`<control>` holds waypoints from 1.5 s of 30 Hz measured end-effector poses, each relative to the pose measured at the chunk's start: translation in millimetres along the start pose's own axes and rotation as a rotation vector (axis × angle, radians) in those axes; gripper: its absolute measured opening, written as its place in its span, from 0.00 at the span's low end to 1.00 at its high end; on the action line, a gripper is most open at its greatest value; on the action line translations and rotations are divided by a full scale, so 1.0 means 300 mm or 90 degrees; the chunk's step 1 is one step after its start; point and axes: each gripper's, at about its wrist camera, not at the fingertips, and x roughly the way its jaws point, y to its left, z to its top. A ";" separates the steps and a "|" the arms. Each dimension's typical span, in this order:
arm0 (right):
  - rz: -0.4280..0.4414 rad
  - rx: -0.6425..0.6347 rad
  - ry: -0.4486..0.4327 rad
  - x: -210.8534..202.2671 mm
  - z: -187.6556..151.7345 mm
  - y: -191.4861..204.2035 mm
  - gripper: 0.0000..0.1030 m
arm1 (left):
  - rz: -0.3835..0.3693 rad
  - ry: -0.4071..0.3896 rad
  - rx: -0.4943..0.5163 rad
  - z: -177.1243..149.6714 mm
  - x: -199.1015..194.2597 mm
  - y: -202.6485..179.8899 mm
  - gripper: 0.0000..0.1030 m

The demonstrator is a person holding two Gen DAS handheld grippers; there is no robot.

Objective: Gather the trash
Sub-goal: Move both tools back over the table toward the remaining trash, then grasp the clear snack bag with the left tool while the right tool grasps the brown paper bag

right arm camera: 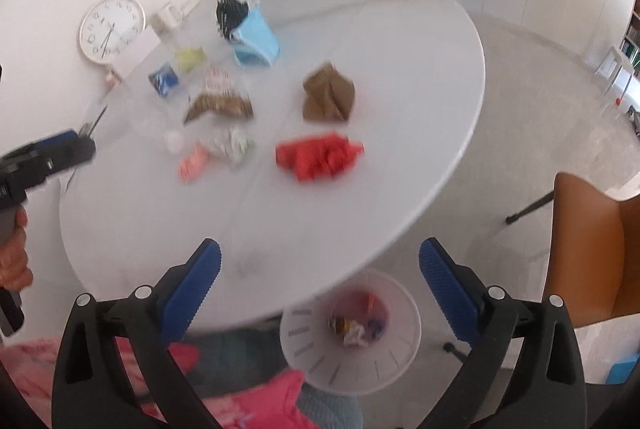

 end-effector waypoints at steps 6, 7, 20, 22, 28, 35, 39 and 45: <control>-0.019 0.018 -0.022 0.014 0.089 0.042 0.96 | 0.005 0.002 0.004 0.070 0.052 0.036 0.91; -0.022 0.018 -0.022 0.018 0.096 0.047 0.96 | 0.005 0.002 0.003 0.079 0.060 0.040 0.91; -0.062 0.018 -0.019 0.166 0.266 0.057 0.96 | 0.016 0.039 -0.029 0.250 0.283 0.089 0.91; -0.065 0.015 -0.017 0.204 0.299 0.059 0.96 | 0.021 0.044 -0.025 0.268 0.322 0.090 0.91; -0.075 0.006 0.020 0.382 0.406 0.045 0.96 | 0.013 0.087 -0.043 0.316 0.475 0.093 0.91; -0.096 -0.002 0.067 0.540 0.453 0.017 0.96 | 0.038 0.150 -0.076 0.343 0.637 0.098 0.91; -0.096 -0.012 0.083 0.587 0.458 0.012 0.96 | 0.045 0.173 -0.078 0.348 0.689 0.096 0.90; -0.090 -0.017 0.091 0.615 0.458 0.010 0.96 | 0.056 0.194 -0.078 0.335 0.727 0.107 0.64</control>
